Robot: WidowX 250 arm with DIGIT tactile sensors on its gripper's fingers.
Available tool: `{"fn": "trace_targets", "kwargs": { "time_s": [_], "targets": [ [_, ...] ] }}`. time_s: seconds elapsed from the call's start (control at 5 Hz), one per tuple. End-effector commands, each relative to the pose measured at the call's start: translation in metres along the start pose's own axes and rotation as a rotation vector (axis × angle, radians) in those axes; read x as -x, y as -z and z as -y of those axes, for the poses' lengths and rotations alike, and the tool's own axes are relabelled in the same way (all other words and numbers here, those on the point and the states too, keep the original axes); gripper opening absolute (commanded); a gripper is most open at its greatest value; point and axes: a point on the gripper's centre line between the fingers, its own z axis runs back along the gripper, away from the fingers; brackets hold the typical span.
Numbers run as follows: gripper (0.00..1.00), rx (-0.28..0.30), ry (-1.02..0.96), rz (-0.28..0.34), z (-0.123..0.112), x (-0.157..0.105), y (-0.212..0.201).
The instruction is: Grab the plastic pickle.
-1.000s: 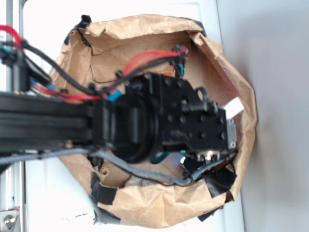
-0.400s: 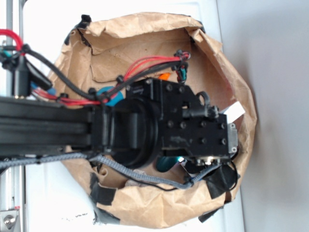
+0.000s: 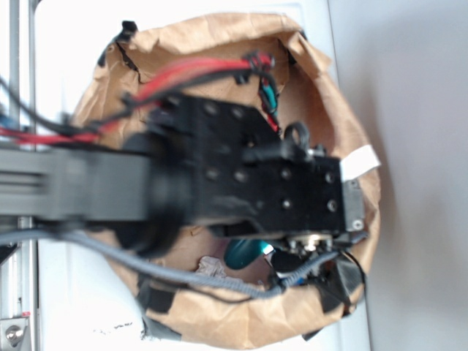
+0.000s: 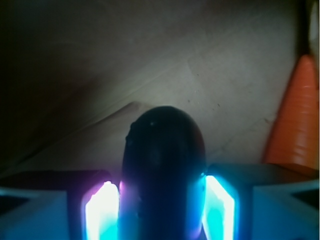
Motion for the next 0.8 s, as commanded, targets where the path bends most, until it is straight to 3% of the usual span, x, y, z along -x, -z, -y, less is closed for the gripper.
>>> {"fn": "trace_targets", "kwargs": {
  "time_s": [0.0,0.2,0.4,0.6],
  "targets": [
    [0.0,0.038,0.117,0.112,0.017,0.005,-0.105],
    [0.0,0.042,0.118,0.077,0.002,0.005,-0.124],
    [0.0,-0.002,0.095,0.078,-0.019,0.007,-0.123],
    [0.0,-0.098,0.106,0.096,-0.031,0.013,-0.121]
  ]
}}
